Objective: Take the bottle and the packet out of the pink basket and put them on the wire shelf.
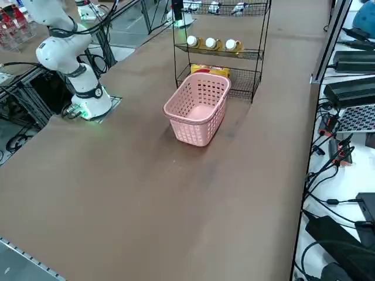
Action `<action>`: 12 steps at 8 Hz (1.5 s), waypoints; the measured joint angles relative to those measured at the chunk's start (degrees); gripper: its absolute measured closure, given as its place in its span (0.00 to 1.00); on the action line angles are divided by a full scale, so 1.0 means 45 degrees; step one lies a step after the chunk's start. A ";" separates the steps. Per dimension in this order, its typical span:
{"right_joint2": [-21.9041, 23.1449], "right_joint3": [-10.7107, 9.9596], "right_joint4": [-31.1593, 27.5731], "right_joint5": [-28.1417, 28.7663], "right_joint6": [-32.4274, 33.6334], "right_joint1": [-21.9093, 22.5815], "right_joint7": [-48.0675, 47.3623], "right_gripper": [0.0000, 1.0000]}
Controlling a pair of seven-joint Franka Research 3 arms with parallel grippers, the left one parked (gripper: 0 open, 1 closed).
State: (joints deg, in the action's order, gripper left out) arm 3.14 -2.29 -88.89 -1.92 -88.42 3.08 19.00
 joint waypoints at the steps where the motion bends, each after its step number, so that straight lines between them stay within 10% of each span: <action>1: 0.0156 -0.0036 -0.0282 0.0074 -0.0146 0.0000 -0.0827 0.00; 12: 0.1113 0.0092 -0.2412 0.0395 -0.1259 0.0047 -0.5706 0.00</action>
State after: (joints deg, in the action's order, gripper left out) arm 8.15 -1.87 -99.74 -0.14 -94.08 3.30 -6.68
